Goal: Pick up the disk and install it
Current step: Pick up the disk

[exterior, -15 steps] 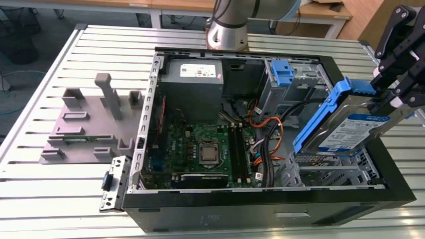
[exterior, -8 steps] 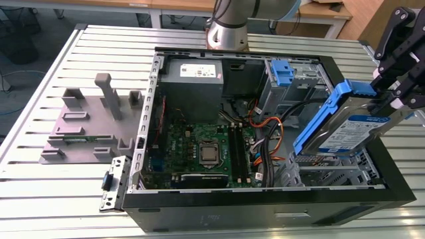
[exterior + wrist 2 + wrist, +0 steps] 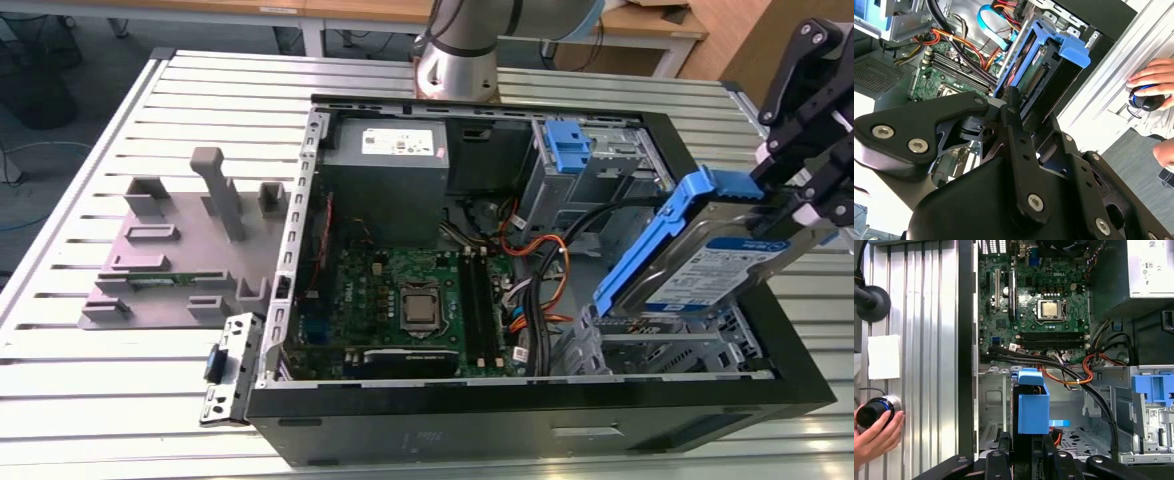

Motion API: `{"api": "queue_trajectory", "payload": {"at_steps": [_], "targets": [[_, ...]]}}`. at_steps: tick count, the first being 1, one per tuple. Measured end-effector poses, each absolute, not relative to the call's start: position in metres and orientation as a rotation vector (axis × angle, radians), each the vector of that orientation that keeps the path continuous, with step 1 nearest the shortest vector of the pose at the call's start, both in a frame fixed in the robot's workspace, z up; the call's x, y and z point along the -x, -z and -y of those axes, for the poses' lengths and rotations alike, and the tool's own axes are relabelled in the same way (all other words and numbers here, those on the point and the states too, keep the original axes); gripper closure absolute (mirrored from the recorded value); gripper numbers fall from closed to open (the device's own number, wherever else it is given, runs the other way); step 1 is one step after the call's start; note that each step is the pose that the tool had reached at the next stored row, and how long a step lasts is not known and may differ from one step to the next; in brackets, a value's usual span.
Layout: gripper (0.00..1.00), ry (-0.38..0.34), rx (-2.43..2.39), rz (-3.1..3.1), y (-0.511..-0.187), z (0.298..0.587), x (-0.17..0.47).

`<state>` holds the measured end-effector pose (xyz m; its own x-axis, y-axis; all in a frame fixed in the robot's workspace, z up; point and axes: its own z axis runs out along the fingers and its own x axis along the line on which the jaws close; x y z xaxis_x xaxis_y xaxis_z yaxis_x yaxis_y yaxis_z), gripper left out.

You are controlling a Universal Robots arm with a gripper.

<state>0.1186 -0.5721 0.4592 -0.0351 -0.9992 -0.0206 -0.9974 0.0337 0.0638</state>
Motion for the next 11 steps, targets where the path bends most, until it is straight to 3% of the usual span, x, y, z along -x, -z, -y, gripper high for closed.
{"api": "queue_trajectory", "payload": {"at_steps": [11], "targets": [[0.65,0.093,-2.202,2.195,-0.4556,0.5737,-0.1196]]}}
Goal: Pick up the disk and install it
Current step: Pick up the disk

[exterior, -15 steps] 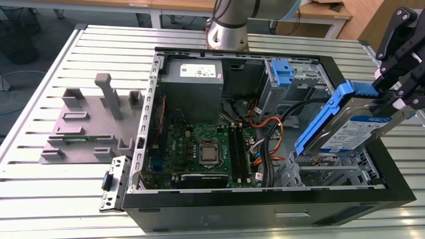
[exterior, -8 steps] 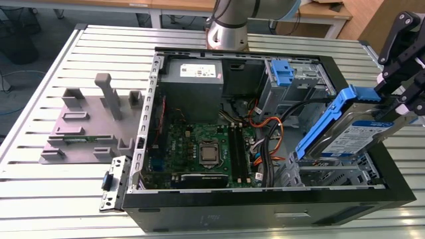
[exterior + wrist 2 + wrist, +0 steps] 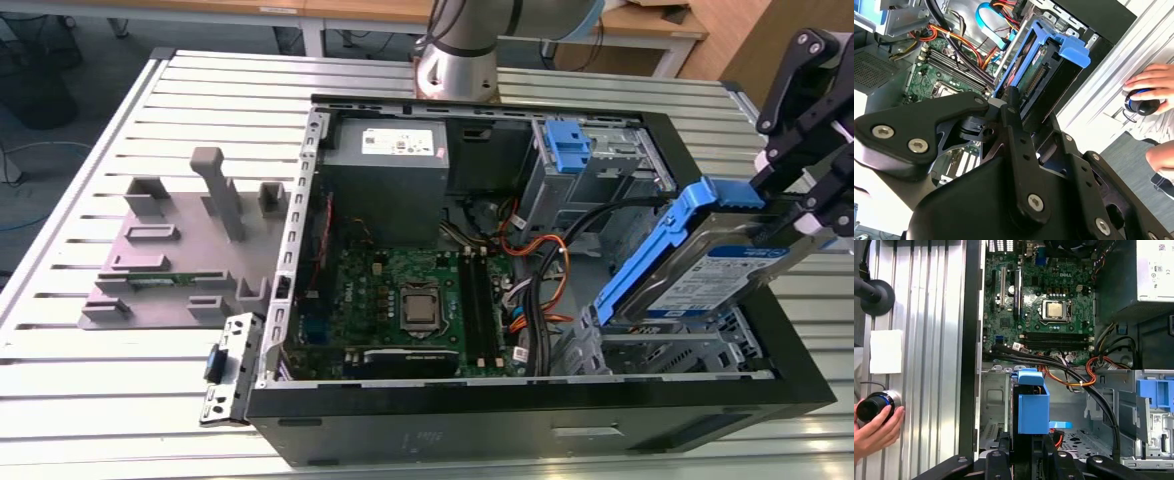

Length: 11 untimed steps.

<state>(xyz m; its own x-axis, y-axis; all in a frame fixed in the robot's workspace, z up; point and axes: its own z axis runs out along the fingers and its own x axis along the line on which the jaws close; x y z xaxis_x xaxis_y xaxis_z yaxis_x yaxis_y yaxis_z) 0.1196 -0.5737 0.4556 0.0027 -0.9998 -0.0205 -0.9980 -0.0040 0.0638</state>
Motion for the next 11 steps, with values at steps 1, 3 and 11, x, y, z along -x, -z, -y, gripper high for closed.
{"api": "queue_trajectory", "payload": {"at_steps": [1,3,11], "targets": [[0.65,0.093,-2.203,2.195,-0.4554,0.5737,-0.1196],[0.65,0.093,-2.203,2.195,-0.4553,0.5737,-0.1196],[0.65,0.093,-2.203,2.195,-0.4533,0.5737,-0.1207]]}}
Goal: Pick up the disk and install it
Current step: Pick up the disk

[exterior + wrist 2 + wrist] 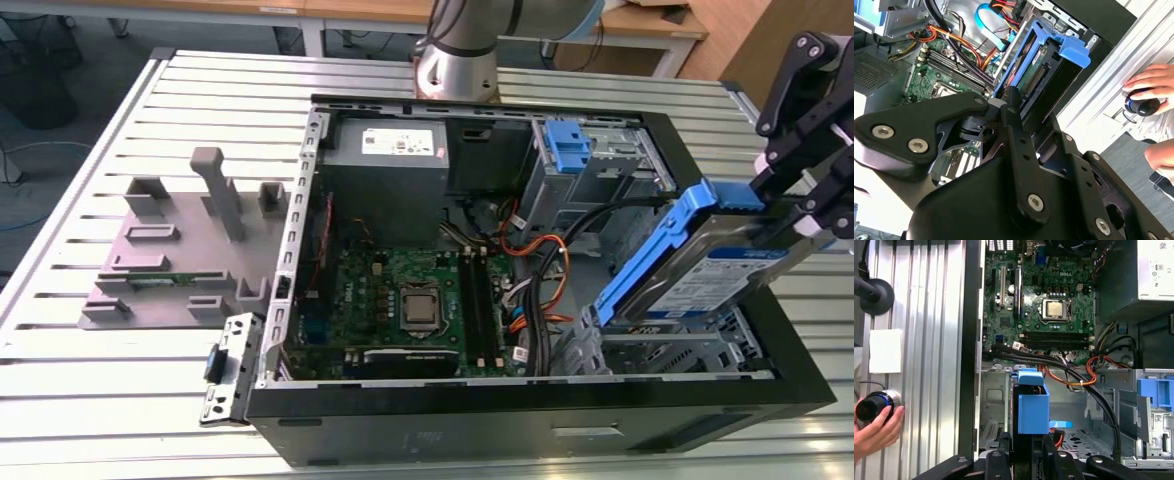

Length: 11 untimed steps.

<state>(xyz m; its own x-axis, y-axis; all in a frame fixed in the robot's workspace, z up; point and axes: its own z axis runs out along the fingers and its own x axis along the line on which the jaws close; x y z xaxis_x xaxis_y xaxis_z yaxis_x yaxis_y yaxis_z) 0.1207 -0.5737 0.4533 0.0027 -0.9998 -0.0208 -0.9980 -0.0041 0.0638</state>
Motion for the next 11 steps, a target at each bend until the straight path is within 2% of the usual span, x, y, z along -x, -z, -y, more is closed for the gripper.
{"api": "queue_trajectory", "payload": {"at_steps": [11], "targets": [[0.65,0.093,-2.203,2.195,-0.4519,0.5736,-0.1217]]}}
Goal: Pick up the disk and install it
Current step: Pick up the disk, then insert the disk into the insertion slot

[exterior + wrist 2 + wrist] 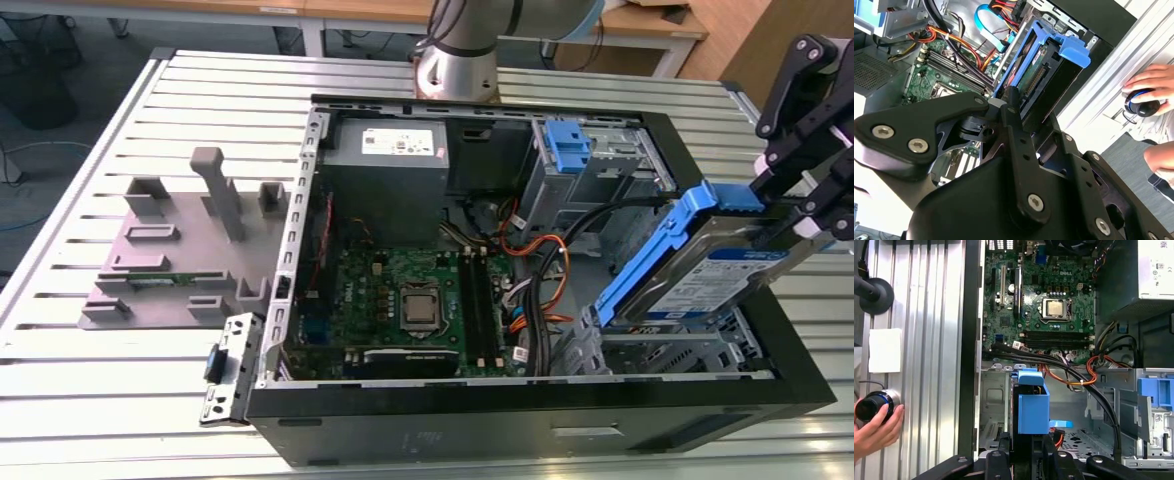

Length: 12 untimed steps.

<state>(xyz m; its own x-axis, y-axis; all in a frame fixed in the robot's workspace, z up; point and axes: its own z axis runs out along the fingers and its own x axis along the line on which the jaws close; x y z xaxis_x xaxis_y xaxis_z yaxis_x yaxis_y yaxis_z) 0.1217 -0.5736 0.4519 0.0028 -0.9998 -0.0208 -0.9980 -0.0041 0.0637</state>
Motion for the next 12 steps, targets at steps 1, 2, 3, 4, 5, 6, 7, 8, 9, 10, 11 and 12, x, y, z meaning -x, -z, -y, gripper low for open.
{"api": "queue_trajectory", "payload": {"at_steps": [1,2,3,4,5,6,7,8,9,10,11,12], "targets": [[0.65,0.093,-2.203,2.195,-0.4511,0.5736,-0.1217],[0.65,0.093,-2.203,2.195,-0.4504,0.5736,-0.1217],[0.65,0.093,-2.203,2.195,-0.4498,0.5736,-0.1218],[0.65,0.093,-2.203,2.195,-0.4495,0.5737,-0.1218],[0.65,0.093,-2.203,2.195,-0.4495,0.5737,-0.1218],[0.65,0.093,-2.203,2.195,-0.4495,0.5737,-0.1217],[0.65,0.093,-2.203,2.195,-0.4493,0.5737,-0.1217],[0.65,0.093,-2.203,2.195,-0.4488,0.5736,-0.1218],[0.65,0.093,-2.203,2.195,-0.4482,0.5736,-0.1218],[0.65,0.093,-2.203,2.195,-0.4474,0.5737,-0.1218],[0.65,0.093,-2.203,2.195,-0.4465,0.5737,-0.1217],[0.65,0.092,-2.203,2.195,-0.4457,0.5737,-0.1218]]}}
